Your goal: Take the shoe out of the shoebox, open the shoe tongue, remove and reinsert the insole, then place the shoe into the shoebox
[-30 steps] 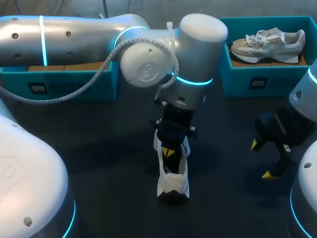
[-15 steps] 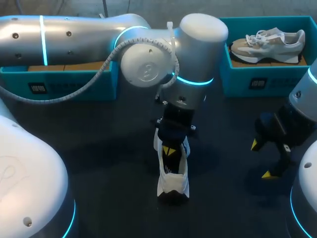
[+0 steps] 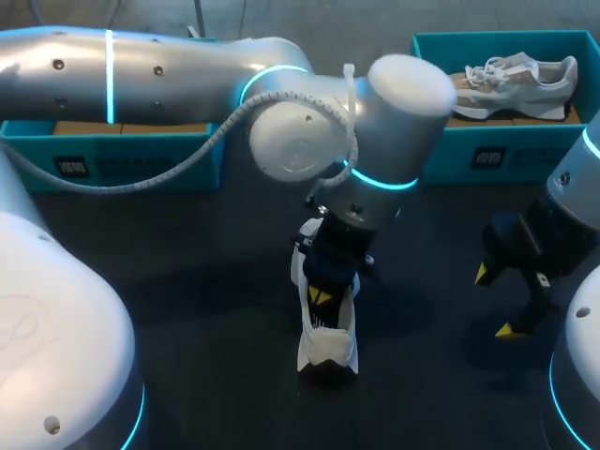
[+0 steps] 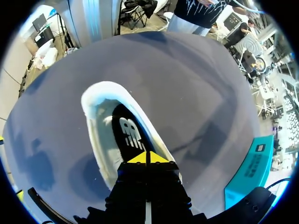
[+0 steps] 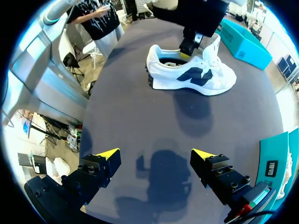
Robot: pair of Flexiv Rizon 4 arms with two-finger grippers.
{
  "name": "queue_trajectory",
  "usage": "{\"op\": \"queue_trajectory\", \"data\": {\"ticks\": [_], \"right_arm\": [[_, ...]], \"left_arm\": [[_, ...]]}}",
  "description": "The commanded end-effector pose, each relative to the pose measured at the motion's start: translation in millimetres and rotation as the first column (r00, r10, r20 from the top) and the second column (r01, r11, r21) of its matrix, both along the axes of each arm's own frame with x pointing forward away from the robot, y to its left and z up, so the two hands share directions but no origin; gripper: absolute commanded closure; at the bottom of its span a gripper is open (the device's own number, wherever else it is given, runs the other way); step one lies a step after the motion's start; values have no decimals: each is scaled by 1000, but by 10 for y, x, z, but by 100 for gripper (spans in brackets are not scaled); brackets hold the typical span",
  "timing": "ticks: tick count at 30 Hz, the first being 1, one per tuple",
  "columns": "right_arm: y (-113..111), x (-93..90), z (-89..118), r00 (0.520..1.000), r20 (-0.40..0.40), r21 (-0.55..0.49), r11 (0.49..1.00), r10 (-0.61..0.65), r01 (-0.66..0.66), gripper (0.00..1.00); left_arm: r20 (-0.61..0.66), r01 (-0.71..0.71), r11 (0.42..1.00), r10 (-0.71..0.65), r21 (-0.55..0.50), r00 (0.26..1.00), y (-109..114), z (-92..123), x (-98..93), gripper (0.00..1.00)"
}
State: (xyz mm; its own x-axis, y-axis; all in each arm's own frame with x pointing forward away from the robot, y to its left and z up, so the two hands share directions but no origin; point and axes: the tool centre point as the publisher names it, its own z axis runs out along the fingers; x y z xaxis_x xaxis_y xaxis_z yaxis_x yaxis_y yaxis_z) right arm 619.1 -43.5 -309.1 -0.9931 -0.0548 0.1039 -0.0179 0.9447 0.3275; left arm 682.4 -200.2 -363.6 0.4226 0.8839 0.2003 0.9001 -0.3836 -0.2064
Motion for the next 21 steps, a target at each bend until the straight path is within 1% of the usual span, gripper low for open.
{"op": "queue_trajectory", "data": {"ticks": [1,4,5,10,18,21], "right_arm": [[0,-15,-1,1000,2,-2,1000,-2,2,0],[0,-15,-1,1000,2,-2,1000,-2,2,0],[0,-15,-1,1000,2,-2,1000,-2,2,0],[0,-15,-1,1000,2,-2,1000,-2,2,0],[0,-15,-1,1000,2,-2,1000,-2,2,0],[0,-15,-1,1000,2,-2,1000,-2,2,0]], "left_arm": [[14,3,1000,-3,3,1000,46,-125,-12,100],[14,-9,1000,9,0,1000,104,-196,6,100],[18,-11,1000,12,-14,1000,157,-272,8,100],[19,-8,999,9,-51,1000,185,-393,-32,100],[32,-45,994,48,-95,998,135,-607,-53,100],[25,-88,986,93,-143,995,91,-630,-42,100]]}}
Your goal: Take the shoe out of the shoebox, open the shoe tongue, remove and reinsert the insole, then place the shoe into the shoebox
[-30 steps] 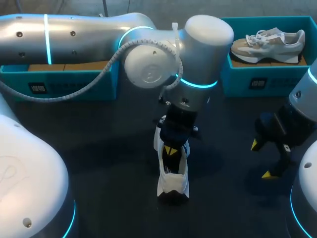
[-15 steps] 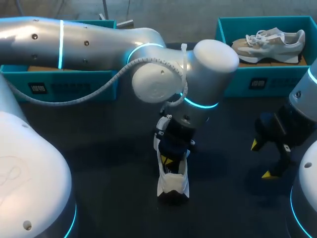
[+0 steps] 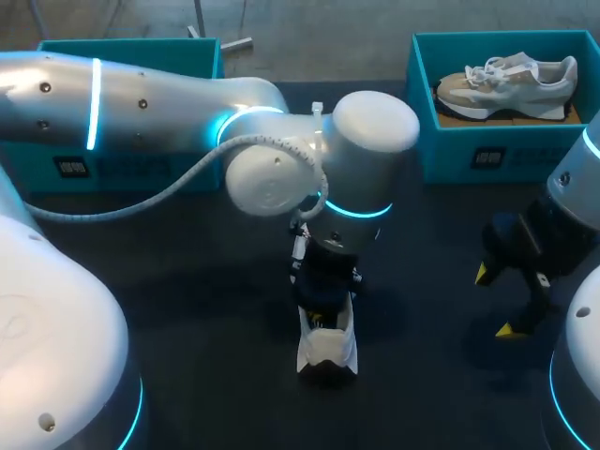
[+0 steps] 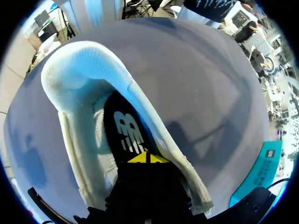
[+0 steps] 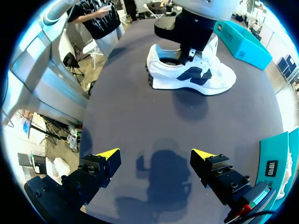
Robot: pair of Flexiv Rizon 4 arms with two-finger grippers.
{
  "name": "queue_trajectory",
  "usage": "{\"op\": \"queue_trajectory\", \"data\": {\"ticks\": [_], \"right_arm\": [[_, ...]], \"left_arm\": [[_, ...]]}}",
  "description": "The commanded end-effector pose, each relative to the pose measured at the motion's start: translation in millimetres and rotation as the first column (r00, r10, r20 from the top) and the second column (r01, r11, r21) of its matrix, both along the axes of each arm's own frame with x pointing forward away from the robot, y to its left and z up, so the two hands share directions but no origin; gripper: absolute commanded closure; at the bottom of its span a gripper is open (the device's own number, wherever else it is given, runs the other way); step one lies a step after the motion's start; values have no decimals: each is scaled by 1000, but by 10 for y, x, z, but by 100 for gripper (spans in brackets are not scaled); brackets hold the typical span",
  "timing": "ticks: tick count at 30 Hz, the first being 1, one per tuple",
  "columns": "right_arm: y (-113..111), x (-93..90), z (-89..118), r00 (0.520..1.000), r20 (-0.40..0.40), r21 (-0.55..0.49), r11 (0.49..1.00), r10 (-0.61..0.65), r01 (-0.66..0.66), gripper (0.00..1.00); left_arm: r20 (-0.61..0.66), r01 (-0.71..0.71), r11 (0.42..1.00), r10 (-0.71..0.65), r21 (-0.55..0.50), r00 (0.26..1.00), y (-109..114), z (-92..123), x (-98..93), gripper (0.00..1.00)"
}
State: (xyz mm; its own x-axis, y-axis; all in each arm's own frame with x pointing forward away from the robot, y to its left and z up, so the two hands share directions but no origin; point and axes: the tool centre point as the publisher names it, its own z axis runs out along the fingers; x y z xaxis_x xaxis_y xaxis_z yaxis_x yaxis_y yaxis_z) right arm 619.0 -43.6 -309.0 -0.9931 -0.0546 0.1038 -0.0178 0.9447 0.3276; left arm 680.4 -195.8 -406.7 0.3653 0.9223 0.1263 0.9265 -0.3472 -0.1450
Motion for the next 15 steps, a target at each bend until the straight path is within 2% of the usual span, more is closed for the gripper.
{"op": "queue_trajectory", "data": {"ticks": [1,6,10,15], "right_arm": [[0,-14,-1,1000,2,-2,1000,-1,1,0],[0,-14,-1,1000,2,-2,1000,-1,1,0],[0,-14,-1,1000,2,-2,1000,-1,1,0],[0,-14,-1,1000,2,-2,1000,-1,1,0]], "left_arm": [[1,-46,997,46,-62,999,35,-203,-18,100],[11,-124,982,127,-144,992,-55,-191,-3,100],[39,-171,965,183,-200,982,-98,-89,12,100],[61,-146,965,163,-216,985,-57,234,27,100]]}}
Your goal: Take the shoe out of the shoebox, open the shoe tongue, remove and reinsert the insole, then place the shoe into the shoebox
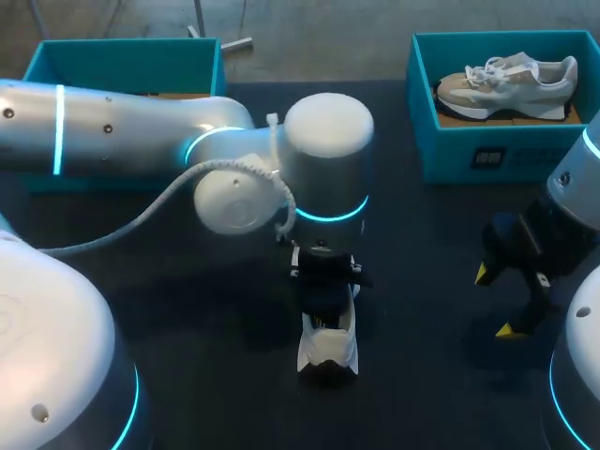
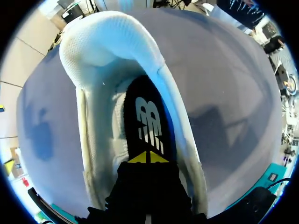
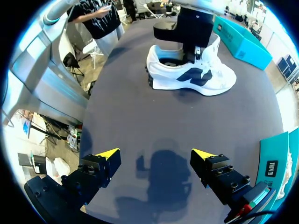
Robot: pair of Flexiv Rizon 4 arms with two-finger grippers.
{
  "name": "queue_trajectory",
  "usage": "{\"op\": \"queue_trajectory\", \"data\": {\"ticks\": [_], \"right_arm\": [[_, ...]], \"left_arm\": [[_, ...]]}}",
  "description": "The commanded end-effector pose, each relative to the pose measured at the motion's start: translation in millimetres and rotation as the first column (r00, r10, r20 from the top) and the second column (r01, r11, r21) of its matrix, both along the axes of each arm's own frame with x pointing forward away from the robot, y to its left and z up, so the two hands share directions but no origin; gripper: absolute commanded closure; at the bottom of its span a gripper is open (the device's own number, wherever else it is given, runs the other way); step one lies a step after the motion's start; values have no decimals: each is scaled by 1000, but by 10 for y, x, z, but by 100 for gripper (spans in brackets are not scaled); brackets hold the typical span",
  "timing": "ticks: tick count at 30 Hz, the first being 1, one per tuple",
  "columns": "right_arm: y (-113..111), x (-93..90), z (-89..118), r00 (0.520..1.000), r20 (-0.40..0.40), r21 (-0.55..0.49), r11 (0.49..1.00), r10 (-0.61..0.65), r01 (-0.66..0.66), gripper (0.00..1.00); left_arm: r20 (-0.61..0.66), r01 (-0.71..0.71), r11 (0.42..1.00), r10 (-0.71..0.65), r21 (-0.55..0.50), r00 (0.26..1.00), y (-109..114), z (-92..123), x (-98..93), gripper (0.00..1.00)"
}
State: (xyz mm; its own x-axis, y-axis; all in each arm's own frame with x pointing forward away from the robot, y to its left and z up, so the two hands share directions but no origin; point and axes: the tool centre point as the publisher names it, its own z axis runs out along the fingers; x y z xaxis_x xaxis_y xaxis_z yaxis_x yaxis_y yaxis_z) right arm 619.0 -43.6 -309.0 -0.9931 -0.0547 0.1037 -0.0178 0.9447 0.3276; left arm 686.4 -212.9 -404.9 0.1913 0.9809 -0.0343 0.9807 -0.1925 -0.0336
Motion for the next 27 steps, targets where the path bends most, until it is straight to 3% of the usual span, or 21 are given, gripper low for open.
{"op": "queue_trajectory", "data": {"ticks": [1,5,9,17,27], "right_arm": [[0,-14,-2,1000,2,-2,1000,-2,2,0],[0,-14,-2,1000,2,-2,1000,-2,2,0],[0,-14,-2,1000,2,-2,1000,-2,2,0],[0,-14,-2,1000,2,-2,1000,-2,2,0],[0,-14,-2,1000,2,-2,1000,-2,2,0]], "left_arm": [[15,36,999,-36,-19,999,130,291,-27,100],[-9,92,994,-92,65,996,151,488,-5,100],[-6,161,970,-163,182,987,124,527,1,100],[-53,159,955,-151,249,987,79,188,-23,100],[-102,184,949,-163,257,981,162,-23,-271,100]]}}
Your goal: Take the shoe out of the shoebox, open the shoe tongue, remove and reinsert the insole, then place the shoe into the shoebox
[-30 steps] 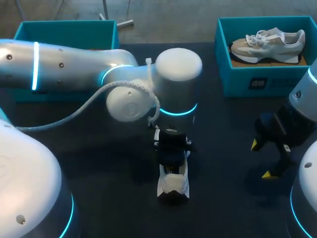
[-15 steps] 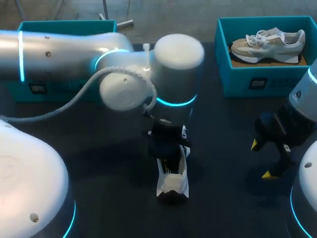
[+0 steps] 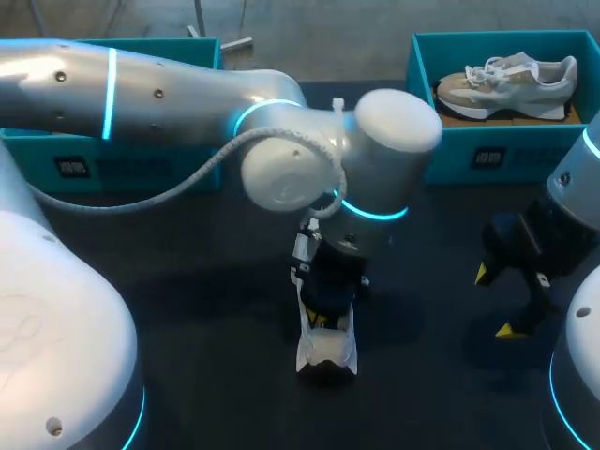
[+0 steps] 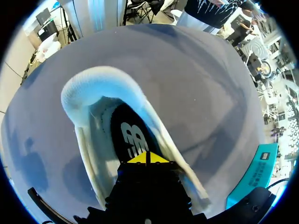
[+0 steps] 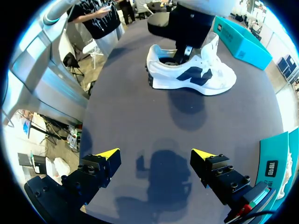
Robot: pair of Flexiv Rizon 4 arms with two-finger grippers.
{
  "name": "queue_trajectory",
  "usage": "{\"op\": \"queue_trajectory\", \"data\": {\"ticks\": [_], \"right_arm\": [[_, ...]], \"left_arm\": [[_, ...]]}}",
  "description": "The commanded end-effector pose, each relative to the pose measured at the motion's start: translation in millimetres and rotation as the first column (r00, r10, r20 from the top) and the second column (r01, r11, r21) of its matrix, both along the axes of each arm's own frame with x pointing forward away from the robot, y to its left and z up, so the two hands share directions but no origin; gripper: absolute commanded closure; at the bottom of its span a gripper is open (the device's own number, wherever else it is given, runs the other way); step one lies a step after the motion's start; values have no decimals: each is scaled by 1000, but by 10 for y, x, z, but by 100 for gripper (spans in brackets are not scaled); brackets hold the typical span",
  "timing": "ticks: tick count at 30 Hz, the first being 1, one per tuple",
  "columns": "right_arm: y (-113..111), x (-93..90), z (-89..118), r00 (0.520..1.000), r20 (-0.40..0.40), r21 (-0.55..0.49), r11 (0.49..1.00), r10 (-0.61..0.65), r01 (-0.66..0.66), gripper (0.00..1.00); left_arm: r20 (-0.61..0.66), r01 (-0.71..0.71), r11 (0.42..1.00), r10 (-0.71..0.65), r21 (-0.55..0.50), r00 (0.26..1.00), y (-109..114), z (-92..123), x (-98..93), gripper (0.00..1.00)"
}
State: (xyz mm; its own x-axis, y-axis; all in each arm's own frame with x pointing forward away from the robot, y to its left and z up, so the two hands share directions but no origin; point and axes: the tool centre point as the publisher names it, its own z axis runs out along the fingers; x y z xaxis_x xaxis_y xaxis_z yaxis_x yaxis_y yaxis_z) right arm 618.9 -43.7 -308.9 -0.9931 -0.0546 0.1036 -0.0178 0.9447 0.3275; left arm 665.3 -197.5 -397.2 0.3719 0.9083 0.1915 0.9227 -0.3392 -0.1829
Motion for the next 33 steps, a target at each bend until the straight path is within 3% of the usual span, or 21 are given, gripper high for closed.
{"op": "queue_trajectory", "data": {"ticks": [1,7,11,15,20,24,33], "right_arm": [[1,-13,-2,1000,2,-2,1000,-1,1,0],[1,-13,-2,1000,2,-2,1000,-1,1,0],[1,-13,-2,1000,2,-2,1000,-1,1,0],[1,-13,-2,1000,2,-2,1000,-1,1,0],[1,-13,-2,1000,2,-2,1000,-1,1,0],[1,-13,-2,1000,2,-2,1000,-1,1,0],[1,-13,-2,1000,2,-2,1000,-1,1,0]], "left_arm": [[5,-16,1000,16,-2,1000,25,-124,-75,100],[67,-128,982,138,-137,988,64,-227,-158,100],[72,-185,954,207,-234,976,36,-84,-115,100],[92,-181,948,211,-262,973,-13,139,-117,100],[71,-138,964,158,-229,985,-61,351,-129,100],[73,-114,979,128,-168,989,-71,388,-130,100],[30,-85,996,86,-30,996,-72,56,-216,100]]}}
